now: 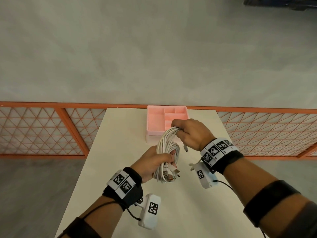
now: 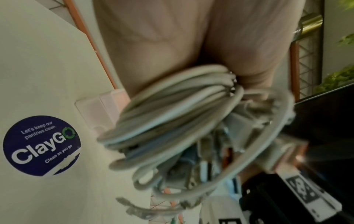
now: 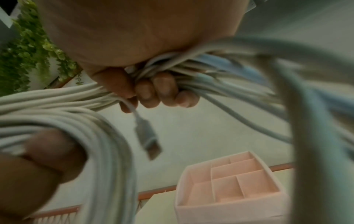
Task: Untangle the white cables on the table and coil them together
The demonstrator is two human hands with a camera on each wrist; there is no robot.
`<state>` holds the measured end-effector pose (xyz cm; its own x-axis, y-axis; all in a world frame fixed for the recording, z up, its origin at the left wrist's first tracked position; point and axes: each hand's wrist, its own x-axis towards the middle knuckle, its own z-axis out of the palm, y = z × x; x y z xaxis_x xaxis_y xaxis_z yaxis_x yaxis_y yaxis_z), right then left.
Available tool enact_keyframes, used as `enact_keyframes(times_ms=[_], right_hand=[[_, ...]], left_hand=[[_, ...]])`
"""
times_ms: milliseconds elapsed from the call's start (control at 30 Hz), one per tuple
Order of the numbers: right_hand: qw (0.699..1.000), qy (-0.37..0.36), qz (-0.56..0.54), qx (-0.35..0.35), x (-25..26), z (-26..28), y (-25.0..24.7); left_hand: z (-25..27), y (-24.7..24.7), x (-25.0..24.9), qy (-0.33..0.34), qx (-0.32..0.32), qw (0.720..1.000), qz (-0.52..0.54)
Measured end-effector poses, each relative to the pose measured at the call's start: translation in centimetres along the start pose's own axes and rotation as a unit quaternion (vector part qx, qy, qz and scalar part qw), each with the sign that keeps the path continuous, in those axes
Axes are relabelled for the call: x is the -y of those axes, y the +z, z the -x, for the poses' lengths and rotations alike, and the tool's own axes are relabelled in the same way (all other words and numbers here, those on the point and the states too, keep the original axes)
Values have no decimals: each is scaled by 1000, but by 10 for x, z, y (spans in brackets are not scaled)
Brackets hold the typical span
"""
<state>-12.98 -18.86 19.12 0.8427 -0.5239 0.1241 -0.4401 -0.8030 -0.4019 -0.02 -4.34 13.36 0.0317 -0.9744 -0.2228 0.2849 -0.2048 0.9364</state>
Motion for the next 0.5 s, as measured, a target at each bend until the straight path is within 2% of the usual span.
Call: enact_keyframes(times_ms=[133, 233, 300, 400, 500], right_hand=[[1000, 24, -6, -9, 2, -6, 5], [997, 32, -66, 1, -3, -4, 5], [993, 22, -111, 26, -9, -2, 5], [995, -25, -89, 45, -16, 3, 12], [996, -60, -66, 4, -19, 7, 25]], left_hand=[[1, 4, -2, 41, 9, 998, -45], [2, 1, -4, 50, 9, 997, -53], [3, -5, -7, 25, -6, 1000, -16], [5, -13, -9, -15, 7, 996, 90], [5, -15, -15, -15, 28, 987, 158]])
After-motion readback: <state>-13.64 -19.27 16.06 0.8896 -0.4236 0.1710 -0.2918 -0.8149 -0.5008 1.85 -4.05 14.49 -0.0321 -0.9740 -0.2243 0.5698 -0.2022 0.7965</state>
